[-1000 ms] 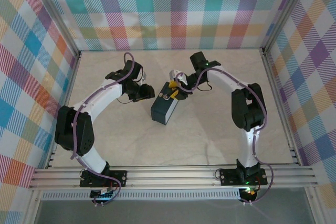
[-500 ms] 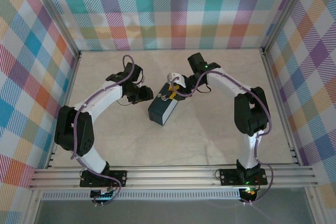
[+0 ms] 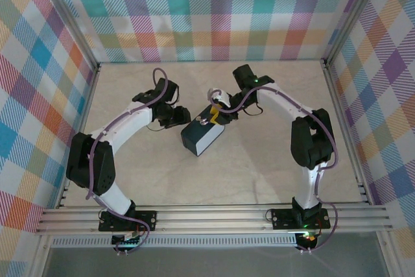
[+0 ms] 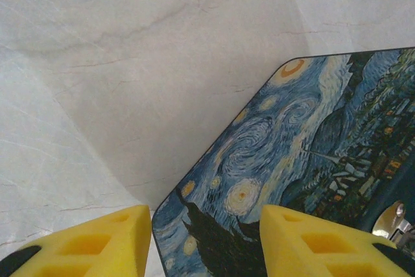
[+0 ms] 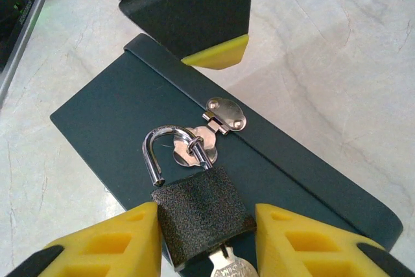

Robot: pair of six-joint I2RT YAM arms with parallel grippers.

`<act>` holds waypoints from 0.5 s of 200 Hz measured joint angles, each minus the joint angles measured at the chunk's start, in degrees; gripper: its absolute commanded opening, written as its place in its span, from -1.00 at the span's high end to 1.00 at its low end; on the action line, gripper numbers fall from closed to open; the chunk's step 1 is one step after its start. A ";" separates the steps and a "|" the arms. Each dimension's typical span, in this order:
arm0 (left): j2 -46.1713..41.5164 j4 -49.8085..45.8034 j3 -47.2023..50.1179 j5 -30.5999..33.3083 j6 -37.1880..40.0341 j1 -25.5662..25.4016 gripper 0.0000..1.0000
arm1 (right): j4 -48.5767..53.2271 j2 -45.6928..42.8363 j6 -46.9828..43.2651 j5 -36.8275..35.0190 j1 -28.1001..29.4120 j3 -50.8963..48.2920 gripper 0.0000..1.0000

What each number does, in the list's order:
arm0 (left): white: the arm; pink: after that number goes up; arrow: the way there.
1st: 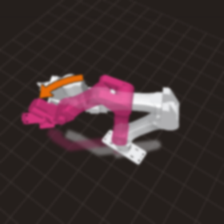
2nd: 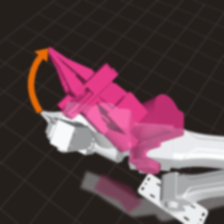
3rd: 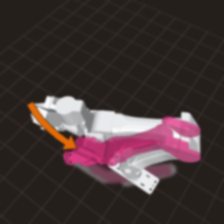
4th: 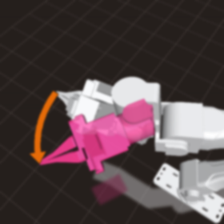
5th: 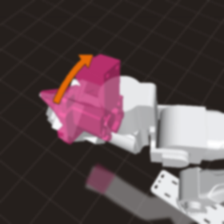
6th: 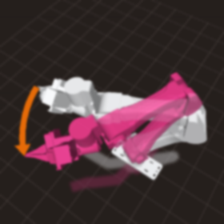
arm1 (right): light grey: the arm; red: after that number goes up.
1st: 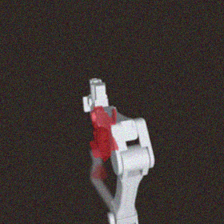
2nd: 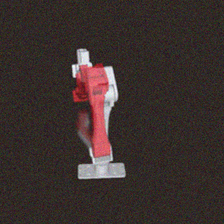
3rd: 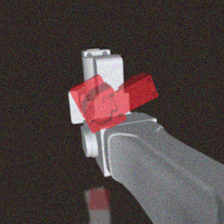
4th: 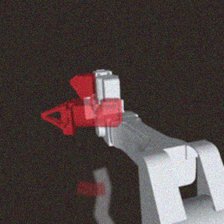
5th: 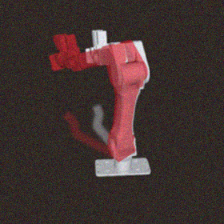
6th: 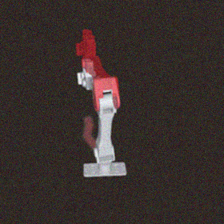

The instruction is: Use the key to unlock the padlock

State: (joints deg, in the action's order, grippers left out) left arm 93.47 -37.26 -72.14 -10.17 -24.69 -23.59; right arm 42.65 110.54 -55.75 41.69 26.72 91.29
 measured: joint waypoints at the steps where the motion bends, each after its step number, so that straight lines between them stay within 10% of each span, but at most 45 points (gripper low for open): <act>1: 0.00 0.00 0.00 0.02 0.02 -0.02 0.05 | -0.02 -0.02 0.07 0.00 0.00 0.00 0.31; 100: -1.68 0.15 -0.63 2.21 0.70 -2.10 0.04 | -0.59 -1.38 14.38 0.66 0.00 -0.17 0.41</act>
State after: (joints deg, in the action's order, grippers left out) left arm 91.79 -37.10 -72.77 -7.97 -23.99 -25.69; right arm 42.06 109.16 -41.36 42.35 26.72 91.11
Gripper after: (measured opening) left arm 0.478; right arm 0.309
